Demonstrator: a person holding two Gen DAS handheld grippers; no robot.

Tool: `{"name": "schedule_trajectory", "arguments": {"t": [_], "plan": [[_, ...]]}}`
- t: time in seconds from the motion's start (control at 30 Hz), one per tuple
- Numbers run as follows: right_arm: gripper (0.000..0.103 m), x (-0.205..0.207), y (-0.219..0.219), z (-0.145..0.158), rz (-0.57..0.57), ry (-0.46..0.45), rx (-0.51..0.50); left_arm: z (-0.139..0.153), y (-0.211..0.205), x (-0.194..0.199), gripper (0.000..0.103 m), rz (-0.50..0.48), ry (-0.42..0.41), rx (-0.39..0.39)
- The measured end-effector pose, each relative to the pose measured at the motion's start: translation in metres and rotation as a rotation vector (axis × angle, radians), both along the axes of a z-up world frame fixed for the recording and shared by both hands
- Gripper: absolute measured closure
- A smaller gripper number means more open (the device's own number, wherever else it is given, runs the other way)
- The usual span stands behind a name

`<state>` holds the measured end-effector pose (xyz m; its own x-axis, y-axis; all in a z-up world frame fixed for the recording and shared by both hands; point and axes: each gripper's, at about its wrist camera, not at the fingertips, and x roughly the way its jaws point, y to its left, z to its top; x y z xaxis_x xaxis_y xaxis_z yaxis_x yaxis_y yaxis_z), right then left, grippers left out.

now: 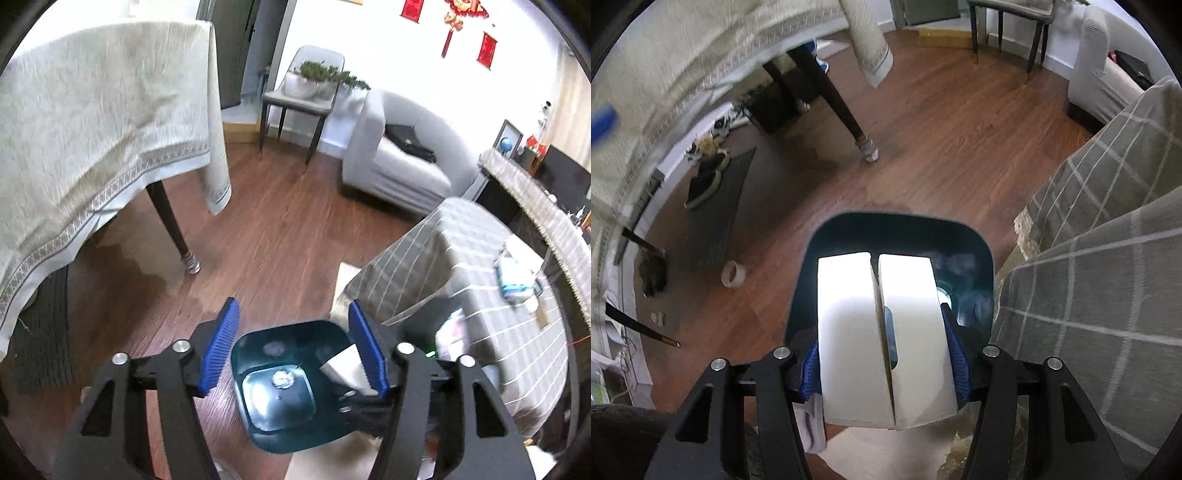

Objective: Collect trash
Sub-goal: 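Move both open grippers back over the table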

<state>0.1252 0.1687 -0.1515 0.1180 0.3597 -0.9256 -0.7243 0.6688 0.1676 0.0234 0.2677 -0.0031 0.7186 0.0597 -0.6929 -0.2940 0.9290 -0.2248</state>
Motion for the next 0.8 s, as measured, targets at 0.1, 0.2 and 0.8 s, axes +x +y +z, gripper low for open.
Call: {"name": "schedule_trajectory", "arguments": {"t": [0.1, 0.2, 0.8], "plan": [[0.046, -0.003, 0.005, -0.012, 0.028, 0.002, -0.036, 0.018, -0.006, -0.002, 0.048, -0.019, -0.031, -0.019], [0.046, -0.006, 0.010, -0.026, 0.045, -0.001, -0.077, 0.028, -0.008, -0.005, 0.054, -0.032, -0.048, -0.021], [0.029, -0.030, 0.011, 0.015, 0.085, -0.095, -0.014, 0.079, -0.029, -0.029, 0.047, -0.067, -0.160, 0.005]]}}
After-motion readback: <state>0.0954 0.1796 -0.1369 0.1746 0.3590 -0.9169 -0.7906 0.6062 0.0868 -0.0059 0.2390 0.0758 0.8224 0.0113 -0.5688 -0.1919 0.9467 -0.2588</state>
